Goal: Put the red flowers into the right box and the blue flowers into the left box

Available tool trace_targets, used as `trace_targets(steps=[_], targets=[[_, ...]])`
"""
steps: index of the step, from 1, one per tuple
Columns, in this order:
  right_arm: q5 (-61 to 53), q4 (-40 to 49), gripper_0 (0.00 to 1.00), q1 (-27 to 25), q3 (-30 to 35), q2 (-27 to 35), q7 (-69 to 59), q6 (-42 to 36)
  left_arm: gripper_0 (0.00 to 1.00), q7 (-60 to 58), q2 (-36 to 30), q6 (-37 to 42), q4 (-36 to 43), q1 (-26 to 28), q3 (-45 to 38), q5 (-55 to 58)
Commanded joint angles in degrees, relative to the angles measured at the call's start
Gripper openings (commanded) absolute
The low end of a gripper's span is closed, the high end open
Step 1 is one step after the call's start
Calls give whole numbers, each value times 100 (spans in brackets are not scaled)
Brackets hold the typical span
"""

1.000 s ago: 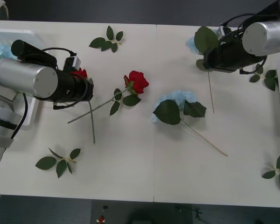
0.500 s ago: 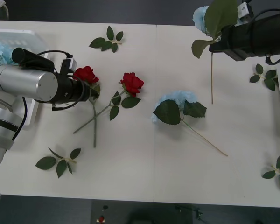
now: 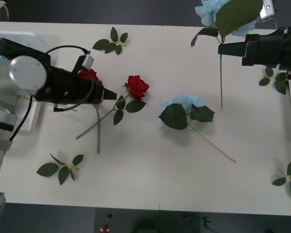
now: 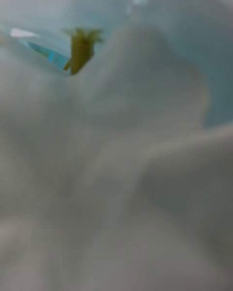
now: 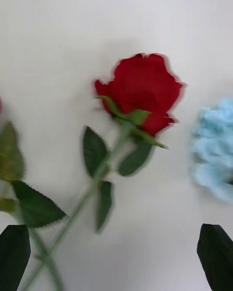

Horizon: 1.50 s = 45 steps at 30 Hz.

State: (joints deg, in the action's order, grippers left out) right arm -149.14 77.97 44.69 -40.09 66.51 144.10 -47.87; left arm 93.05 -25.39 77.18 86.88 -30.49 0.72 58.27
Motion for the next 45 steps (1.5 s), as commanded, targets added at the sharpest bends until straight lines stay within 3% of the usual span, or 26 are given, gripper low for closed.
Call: trace_targets(steps=[1,6,13,20,27,35,45], targets=[[-256,315,0,49,19,-95,795,-12,100,1558,-45,702,171,-150,-863,642],[-431,412,0,57,45,-543,1090,6,100,3149,-27,1273,-189,-142,-1355,1705],[-467,755,0,57,45,-1026,1090,261,100,6195,-10,1334,-1332,-142,-1434,2936],[-493,851,0,75,45,-1457,1090,419,100,6195,219,1334,-2140,157,-1320,4017],[-484,843,0,163,-17,-1738,988,498,100,6195,228,640,-1507,1036,-459,5247],[-484,843,0,233,-104,-1800,813,445,100,6195,228,-898,250,1933,473,5625],[-475,851,0,251,-113,-1809,672,358,100,6195,236,-2568,751,1836,1466,5678]])
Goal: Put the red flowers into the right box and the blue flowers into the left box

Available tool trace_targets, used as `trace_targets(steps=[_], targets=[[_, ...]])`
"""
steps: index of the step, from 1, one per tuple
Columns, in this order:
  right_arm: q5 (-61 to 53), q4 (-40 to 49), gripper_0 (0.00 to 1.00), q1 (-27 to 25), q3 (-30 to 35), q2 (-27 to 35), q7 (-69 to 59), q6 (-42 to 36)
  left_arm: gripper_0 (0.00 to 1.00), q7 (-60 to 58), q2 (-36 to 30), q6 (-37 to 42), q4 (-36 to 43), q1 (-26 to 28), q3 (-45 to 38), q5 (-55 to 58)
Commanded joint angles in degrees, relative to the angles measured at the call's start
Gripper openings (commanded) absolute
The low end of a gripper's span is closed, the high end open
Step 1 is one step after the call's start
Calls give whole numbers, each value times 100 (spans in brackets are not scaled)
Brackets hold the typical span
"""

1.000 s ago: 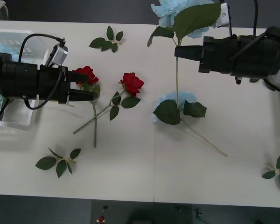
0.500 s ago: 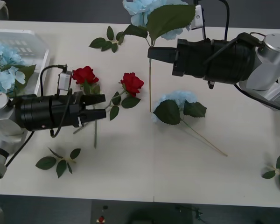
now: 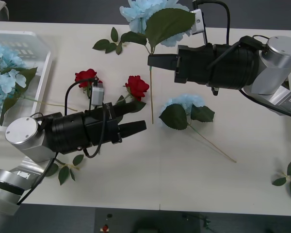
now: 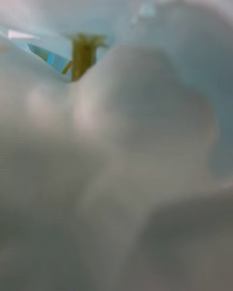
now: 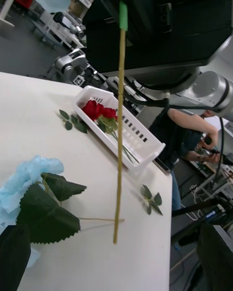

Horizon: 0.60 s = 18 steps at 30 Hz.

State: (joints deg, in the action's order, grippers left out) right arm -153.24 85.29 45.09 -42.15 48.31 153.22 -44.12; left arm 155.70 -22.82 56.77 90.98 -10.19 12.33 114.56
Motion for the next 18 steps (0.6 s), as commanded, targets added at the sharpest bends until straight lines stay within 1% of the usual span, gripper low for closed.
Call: trace_targets(steps=[1,4,7,10,13,15,17,18], targets=[[-66,120,0,220,93,3,-249,-18,100,-70,-21,-729,359,-238,428,40],[-66,111,0,220,93,11,-266,-18,100,-70,93,-1081,367,-334,595,-4],[-66,111,0,220,93,3,-284,-18,100,-70,234,-1248,367,-387,630,-259],[-66,111,0,220,93,3,-293,-27,97,-70,304,-1336,367,-440,648,-391],[-66,111,0,220,93,3,-301,-27,77,-70,339,-1520,367,-475,789,-382],[-66,111,0,228,93,3,-301,-18,54,-70,339,-1661,367,-501,876,-382],[-66,111,0,228,93,3,-293,-27,19,-70,339,-1757,367,-519,929,-382],[-66,111,0,228,93,3,-301,-18,6,-70,348,-1775,367,-519,938,-382]])
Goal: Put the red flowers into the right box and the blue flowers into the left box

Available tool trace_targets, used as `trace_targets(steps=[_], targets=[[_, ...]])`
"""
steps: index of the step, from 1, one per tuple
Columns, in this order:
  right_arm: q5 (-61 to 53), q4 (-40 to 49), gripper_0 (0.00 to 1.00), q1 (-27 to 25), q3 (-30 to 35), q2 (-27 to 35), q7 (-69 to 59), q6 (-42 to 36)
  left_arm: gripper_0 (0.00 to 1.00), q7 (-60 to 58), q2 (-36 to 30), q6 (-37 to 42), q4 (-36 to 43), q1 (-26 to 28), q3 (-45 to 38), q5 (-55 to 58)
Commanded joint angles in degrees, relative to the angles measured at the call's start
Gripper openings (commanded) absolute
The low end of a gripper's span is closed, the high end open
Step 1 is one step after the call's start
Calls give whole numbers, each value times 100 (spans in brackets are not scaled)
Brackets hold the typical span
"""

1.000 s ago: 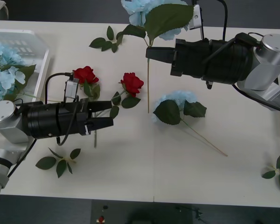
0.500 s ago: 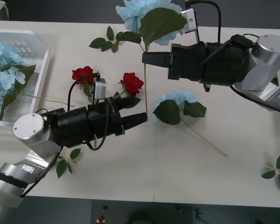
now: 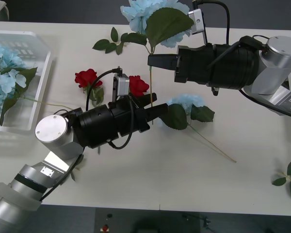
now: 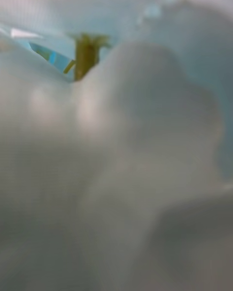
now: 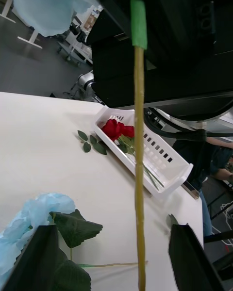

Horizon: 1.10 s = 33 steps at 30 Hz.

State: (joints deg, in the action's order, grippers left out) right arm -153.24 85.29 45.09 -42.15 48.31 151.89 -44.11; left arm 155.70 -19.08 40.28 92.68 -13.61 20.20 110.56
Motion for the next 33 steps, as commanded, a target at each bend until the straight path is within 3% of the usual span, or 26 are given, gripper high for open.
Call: trace_targets(steps=[1,20,21,22,23,33], targets=[[-66,111,0,228,92,3,-160,-27,1,-70,-35,-135,197,-177,160,19],[-66,120,1,228,92,3,-230,-27,0,-70,-149,-214,197,-195,99,177],[-66,120,20,228,92,-6,-248,-19,0,-70,-184,-214,197,-203,90,221],[-66,111,74,228,92,-6,-257,-27,0,-70,-263,-205,197,-230,63,309],[-66,120,100,228,92,-6,-266,-19,0,-70,-369,-179,197,-274,46,458],[-66,120,100,228,92,-15,-274,-27,0,-70,-1010,59,197,-397,-288,1390]])
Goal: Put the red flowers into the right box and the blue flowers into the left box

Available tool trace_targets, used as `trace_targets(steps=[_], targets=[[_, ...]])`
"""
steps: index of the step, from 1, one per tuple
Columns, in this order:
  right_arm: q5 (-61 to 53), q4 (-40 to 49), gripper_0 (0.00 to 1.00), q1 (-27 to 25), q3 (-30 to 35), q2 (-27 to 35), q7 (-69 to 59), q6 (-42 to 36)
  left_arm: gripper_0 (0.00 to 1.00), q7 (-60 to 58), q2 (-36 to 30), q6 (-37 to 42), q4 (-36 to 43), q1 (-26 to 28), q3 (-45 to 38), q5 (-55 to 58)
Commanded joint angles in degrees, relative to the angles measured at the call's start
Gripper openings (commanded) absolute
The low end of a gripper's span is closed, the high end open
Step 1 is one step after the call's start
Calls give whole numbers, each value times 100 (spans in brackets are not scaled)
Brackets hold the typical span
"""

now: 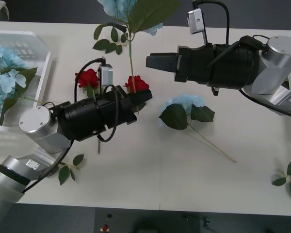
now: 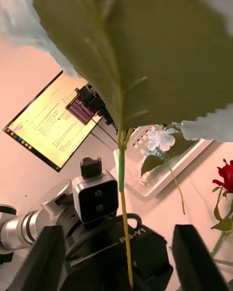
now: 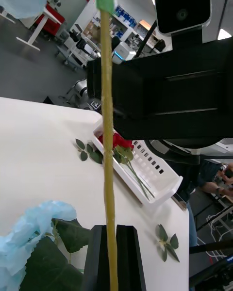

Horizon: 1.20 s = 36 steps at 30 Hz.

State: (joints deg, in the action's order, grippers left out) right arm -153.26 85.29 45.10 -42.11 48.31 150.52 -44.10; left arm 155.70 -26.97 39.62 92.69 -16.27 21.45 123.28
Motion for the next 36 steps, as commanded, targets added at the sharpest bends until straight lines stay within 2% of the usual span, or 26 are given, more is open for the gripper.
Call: trace_targets(steps=[1,7,15,23,26,30,33,36], targets=[[-64,120,100,227,88,-15,-146,-28,0,-70,-309,151,197,-140,-458,126],[384,120,100,227,88,284,-234,-46,0,-119,-1118,169,188,-122,-889,73],[1597,137,100,227,88,1602,-1446,-1030,0,-2237,-2454,274,3,54,-1600,-630],[3469,471,100,227,44,2534,-2738,-2146,0,-2624,-2629,1584,-858,230,-3455,-2221],[4041,955,100,227,-281,2859,-3257,-1988,0,-2633,-2744,1900,-1069,326,-4035,-2757],[4691,1693,100,227,-993,3167,-4162,-1100,0,-2650,-2840,1892,-1087,748,-4615,-3311],[5289,2018,100,227,-1441,3114,-4883,-485,0,-2633,-2831,1760,-1069,1038,-4914,-3653],[5965,2132,100,227,-1643,2947,-5401,-265,1,-2624,-2840,1760,-1060,1223,-5090,-3759]])
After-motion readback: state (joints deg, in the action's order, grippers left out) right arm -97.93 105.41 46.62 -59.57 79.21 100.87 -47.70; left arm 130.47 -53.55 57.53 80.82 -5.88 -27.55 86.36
